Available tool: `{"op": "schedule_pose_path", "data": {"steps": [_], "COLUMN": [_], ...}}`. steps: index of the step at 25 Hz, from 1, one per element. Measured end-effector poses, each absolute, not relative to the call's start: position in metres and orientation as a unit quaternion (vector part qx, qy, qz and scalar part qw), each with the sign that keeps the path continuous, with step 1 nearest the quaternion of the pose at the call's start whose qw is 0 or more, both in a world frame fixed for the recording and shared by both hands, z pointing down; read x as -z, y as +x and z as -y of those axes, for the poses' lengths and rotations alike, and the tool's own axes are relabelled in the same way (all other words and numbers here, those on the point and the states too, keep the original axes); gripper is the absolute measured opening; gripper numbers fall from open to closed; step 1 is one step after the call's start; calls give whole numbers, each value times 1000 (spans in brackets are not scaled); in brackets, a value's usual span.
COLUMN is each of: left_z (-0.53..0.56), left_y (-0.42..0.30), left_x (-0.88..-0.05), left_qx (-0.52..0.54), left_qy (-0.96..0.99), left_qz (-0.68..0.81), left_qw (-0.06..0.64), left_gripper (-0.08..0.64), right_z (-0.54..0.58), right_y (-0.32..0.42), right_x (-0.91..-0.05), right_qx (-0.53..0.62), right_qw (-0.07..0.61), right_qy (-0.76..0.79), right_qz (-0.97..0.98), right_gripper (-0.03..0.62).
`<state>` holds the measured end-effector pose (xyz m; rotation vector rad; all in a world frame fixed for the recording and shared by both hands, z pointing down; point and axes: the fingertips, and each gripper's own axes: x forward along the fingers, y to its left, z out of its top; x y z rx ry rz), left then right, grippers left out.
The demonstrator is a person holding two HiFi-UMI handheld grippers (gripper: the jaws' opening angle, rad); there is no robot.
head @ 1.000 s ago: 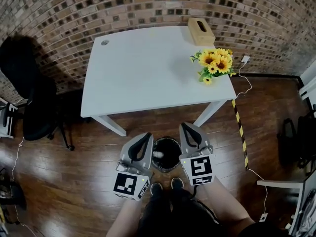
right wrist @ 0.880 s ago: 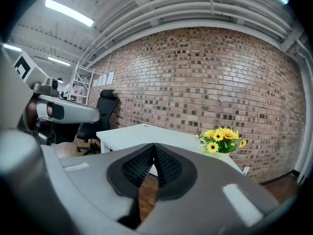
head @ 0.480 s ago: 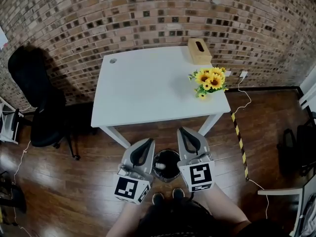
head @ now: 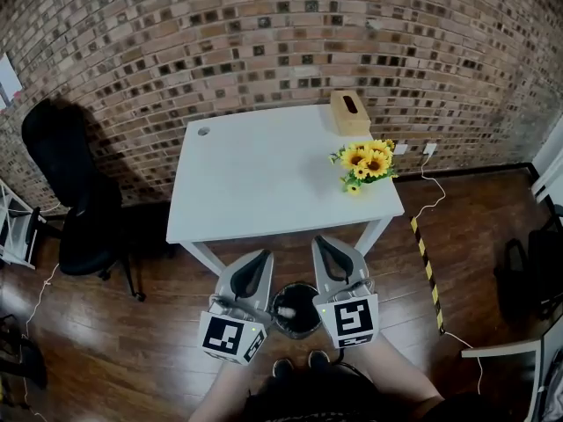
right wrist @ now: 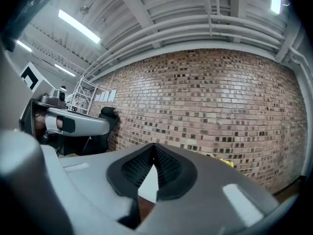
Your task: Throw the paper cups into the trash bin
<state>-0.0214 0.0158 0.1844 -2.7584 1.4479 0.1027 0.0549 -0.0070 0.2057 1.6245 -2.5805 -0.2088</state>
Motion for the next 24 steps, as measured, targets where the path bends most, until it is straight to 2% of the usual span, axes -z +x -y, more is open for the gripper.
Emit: {"op": "schedule_pose_path", "data": {"steps": [24], "left_z": [-19], "left_y": [-15], "left_x": [-189], "left_qx": [-20], "left_qy": [-885], "left_qz": [-464], "left_qw": [26], "left_gripper": [5], "right_z": [5], "right_y": [54], "right_x": [-201], "right_qx": [77], "right_qw": [29], "right_qy": [502], "right_qz": [861], "right_gripper": [6]}}
